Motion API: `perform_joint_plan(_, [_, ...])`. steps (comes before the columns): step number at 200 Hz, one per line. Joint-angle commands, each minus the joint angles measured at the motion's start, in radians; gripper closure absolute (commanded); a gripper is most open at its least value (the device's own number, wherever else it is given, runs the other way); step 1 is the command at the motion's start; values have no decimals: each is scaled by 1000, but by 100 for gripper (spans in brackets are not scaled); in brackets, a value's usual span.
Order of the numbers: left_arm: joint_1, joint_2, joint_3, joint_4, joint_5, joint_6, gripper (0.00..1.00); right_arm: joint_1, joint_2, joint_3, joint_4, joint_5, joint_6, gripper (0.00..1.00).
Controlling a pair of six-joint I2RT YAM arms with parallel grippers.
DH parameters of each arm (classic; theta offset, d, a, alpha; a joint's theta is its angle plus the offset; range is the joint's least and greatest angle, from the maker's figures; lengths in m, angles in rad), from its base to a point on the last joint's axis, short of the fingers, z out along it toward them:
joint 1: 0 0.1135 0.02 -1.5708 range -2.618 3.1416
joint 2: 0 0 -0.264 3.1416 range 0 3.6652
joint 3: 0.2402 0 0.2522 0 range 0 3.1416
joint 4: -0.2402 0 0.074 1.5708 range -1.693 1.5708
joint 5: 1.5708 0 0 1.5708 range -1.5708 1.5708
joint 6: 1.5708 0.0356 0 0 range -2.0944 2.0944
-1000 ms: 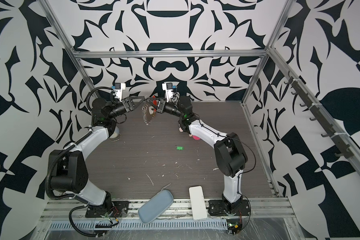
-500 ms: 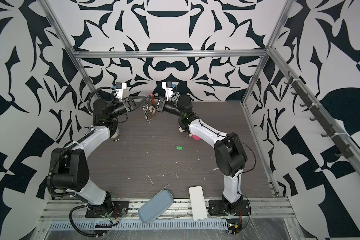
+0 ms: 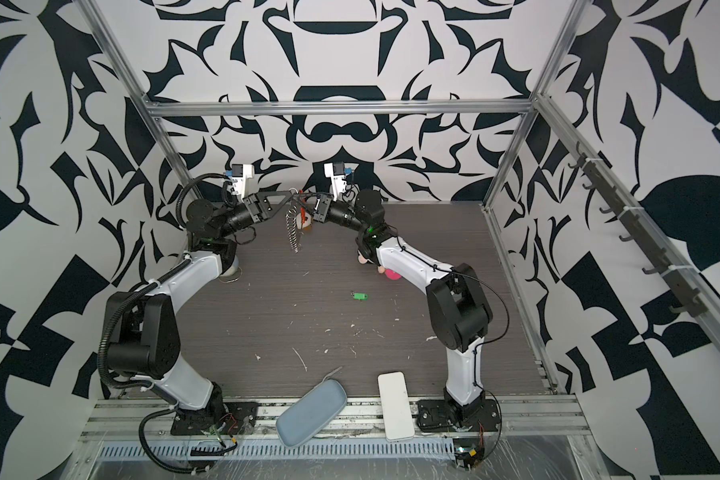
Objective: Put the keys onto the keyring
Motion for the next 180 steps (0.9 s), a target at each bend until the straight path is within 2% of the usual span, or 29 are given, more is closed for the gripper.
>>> perform_joint_plan(1, [-24, -21, -2, -26, 28, 49, 100, 16, -19, 55, 107, -28, 11, 100])
perform_joint_plan(20, [-24, -80, -1, -267, 4, 226, 100, -2, -39, 24, 90, -22, 9, 100])
perform_joint_plan(37, [-24, -127, 16, -454, -14, 369, 100, -33, -79, -36, 67, -23, -8, 83])
perform_joint_plan(54, [-24, -150, 46, -608, -14, 476, 100, -76, -139, -111, 14, -15, -47, 78])
perform_joint_plan(78, [-26, -152, 181, -1050, -34, 744, 100, -128, -234, -121, -341, 42, -216, 76])
perform_joint_plan(90, [-27, -144, 229, -1173, -45, 821, 100, -135, -268, -111, -478, 69, -322, 77])
perform_joint_plan(111, [-29, -141, 249, -1229, -46, 872, 100, -133, -283, -81, -579, 48, -412, 77])
perform_joint_plan(137, [-30, -139, 252, -1219, -9, 877, 100, -122, -265, -70, -500, -62, -384, 77])
perform_joint_plan(155, [-32, -132, 263, -1214, 21, 866, 100, -100, -249, -61, -436, -94, -360, 77])
perform_joint_plan(180, [-34, -133, 264, -1178, 43, 838, 100, -78, -219, -20, -445, -105, -366, 77])
